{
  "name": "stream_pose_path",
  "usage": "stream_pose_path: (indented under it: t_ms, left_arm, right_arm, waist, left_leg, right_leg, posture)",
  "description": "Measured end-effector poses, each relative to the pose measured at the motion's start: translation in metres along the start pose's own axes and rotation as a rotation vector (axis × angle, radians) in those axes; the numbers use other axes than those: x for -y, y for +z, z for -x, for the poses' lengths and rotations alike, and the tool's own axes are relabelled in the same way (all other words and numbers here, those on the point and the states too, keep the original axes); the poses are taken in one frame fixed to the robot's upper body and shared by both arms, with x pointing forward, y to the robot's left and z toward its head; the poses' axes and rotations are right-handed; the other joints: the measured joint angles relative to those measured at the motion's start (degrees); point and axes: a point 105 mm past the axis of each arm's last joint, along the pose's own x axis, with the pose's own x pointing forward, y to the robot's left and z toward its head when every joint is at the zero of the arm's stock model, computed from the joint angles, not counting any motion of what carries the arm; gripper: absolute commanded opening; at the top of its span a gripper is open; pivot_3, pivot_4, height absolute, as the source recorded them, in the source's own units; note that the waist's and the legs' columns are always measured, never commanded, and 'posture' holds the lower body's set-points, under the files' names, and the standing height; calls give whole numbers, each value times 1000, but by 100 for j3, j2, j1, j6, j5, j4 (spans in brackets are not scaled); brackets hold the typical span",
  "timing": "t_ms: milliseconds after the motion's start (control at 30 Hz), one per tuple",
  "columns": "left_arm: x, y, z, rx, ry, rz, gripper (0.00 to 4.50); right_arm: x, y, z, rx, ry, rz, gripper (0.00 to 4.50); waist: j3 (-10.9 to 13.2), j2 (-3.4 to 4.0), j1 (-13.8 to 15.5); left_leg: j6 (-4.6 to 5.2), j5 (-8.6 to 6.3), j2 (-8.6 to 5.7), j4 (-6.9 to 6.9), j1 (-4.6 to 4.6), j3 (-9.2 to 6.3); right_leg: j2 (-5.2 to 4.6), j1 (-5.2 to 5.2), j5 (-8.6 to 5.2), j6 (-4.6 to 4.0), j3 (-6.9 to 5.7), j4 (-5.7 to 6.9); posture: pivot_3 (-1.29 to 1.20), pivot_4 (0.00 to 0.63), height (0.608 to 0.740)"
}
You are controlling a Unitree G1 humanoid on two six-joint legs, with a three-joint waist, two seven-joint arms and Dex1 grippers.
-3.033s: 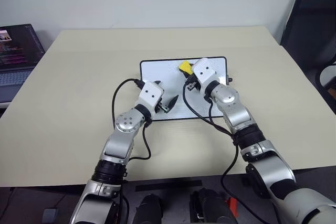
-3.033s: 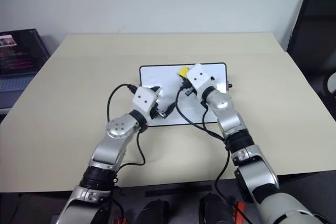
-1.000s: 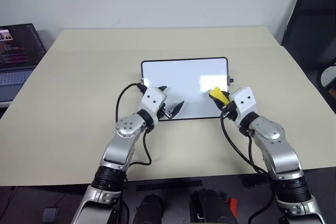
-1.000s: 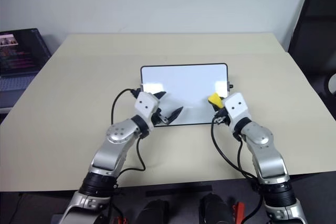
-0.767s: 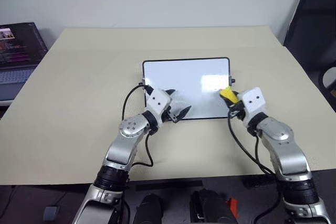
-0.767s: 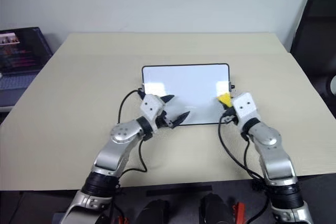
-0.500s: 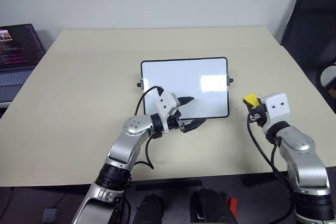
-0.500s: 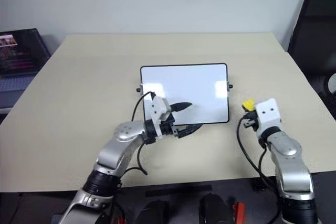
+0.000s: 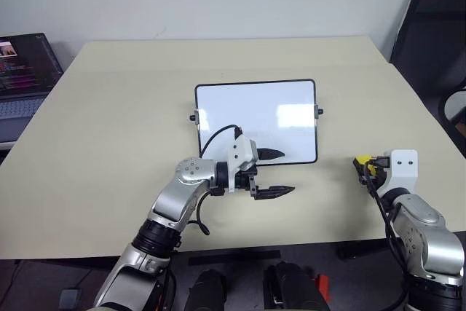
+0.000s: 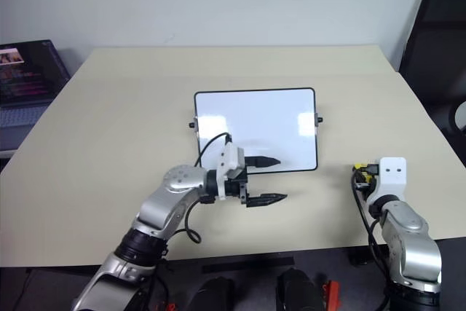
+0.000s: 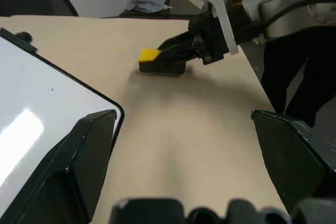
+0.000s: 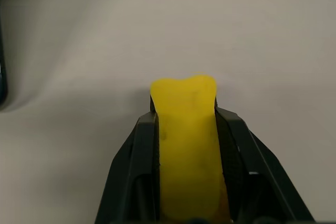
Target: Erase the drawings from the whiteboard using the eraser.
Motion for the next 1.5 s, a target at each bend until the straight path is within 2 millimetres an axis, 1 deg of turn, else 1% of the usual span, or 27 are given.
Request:
stream_pose_path:
  t_ms: [267, 633, 867, 933, 967, 1000, 1133, 1200, 1500]
  left_arm:
    - [1, -4, 2, -28, -2, -24, 4500]
    - [2, -8, 5, -39, 12, -15, 4500]
    - [0, -8, 6, -43, 27, -17, 4500]
    - [0, -8, 6, -44, 27, -17, 4500]
    - [0, -8, 6, -45, 28, -16, 4500]
    - [1, -8, 6, -44, 27, -16, 4500]
    - [2, -6, 6, -42, 24, -20, 4500]
    - [2, -7, 6, -46, 24, -15, 4500]
    - [1, -8, 8, -57, 27, -16, 4500]
  right_arm:
    - [1, -2, -7, -18, 4, -6, 1129]
    - [-13, 1, -14, -12, 49, 10, 1129]
    - [-15, 0, -15, -7, 62, 16, 1129]
    - [-16, 0, -16, -5, 66, 19, 1848]
    - [-17, 0, -16, -5, 70, 19, 2045]
    - [-18, 0, -16, -6, 73, 19, 2371]
    - [-18, -1, -16, -9, 81, 18, 3851]
    - [-18, -1, -16, -9, 81, 19, 4447]
    - [-16, 1, -16, 3, 59, 23, 4447]
  waist:
    - [0, 0, -2]
    - [0, 0, -1]
    - [0, 1, -1]
    - [0, 1, -2]
    - [0, 1, -2]
    - [0, 1, -2]
    - [0, 1, 0]
    - [0, 1, 0]
    - [0, 1, -1]
  left_leg:
    - [0, 0, 1, -1, 0, 0]
    - [0, 0, 1, 0, 0, 0]
    - [0, 0, 2, 0, 1, 0]
    - [0, 0, 2, 0, 2, 0]
    - [0, 0, 2, 0, 2, 0]
    - [0, 0, 2, 0, 1, 0]
    - [0, 0, 1, 0, 1, 0]
    - [0, 0, 2, 0, 1, 0]
    - [0, 0, 2, 0, 1, 0]
  right_leg:
    - [1, 0, 0, 0, -1, 0]
    - [1, 0, 0, 0, -1, 1]
    - [1, 0, 0, 0, 0, 1]
    - [1, 0, 0, 0, 0, 2]
    - [1, 0, 0, 0, 0, 2]
    - [1, 0, 0, 0, 0, 1]
    - [1, 0, 0, 0, 1, 1]
    - [1, 0, 0, 0, 0, 2]
    - [1, 0, 0, 0, 0, 2]
  posture:
    - [0, 150, 740]
    - [0, 150, 740]
    - [0, 150, 740]
    - [0, 150, 740]
    - [0, 150, 740]
    - [0, 150, 740]
    - [0, 150, 740]
    - [0, 150, 740]
    - [0, 150, 740]
